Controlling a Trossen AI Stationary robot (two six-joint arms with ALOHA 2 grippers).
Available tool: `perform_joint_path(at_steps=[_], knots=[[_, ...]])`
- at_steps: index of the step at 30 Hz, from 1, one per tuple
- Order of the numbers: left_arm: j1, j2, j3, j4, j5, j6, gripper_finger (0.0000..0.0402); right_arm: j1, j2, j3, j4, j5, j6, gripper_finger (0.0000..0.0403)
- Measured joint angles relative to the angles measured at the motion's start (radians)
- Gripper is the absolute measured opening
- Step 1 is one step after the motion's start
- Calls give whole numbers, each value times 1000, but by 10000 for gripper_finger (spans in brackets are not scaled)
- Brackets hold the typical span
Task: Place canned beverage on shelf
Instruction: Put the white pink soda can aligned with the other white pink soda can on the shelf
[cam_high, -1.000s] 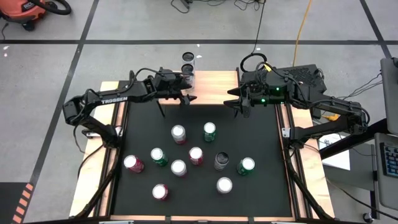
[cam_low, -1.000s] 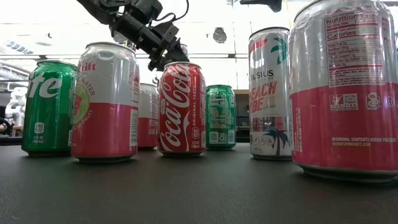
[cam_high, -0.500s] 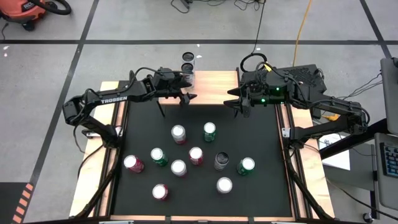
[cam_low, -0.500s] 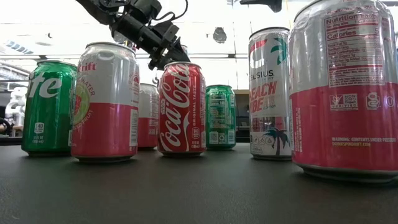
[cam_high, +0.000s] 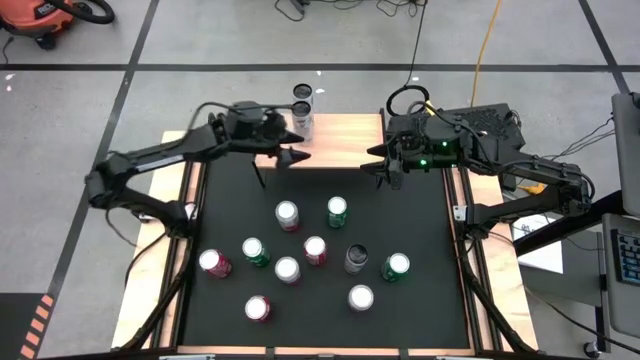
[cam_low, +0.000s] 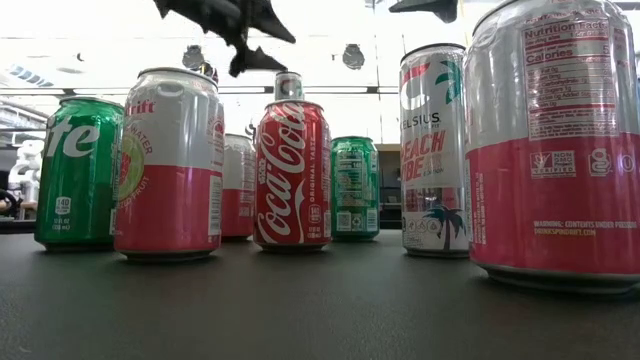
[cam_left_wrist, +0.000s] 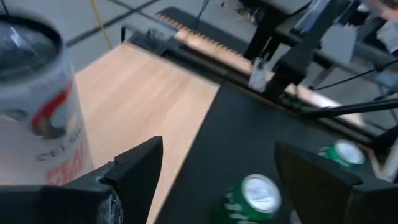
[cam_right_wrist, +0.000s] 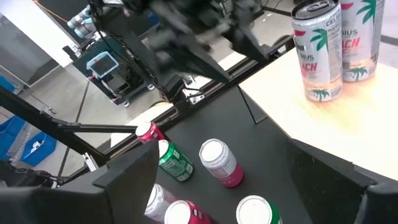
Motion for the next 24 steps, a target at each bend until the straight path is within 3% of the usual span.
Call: perform_joint_path(at_steps=[11,15,24], knots=[[-170,-268,16,-309,-201,-65,312,0,0,0,-5,0,-43,327],[-263,-274,15,-331,-240,-116,312,0,0,0,-5,-8,-44,327],[-504,-237,14,-337,-272,-188,312,3,0,0,-89,-141,-46,327]])
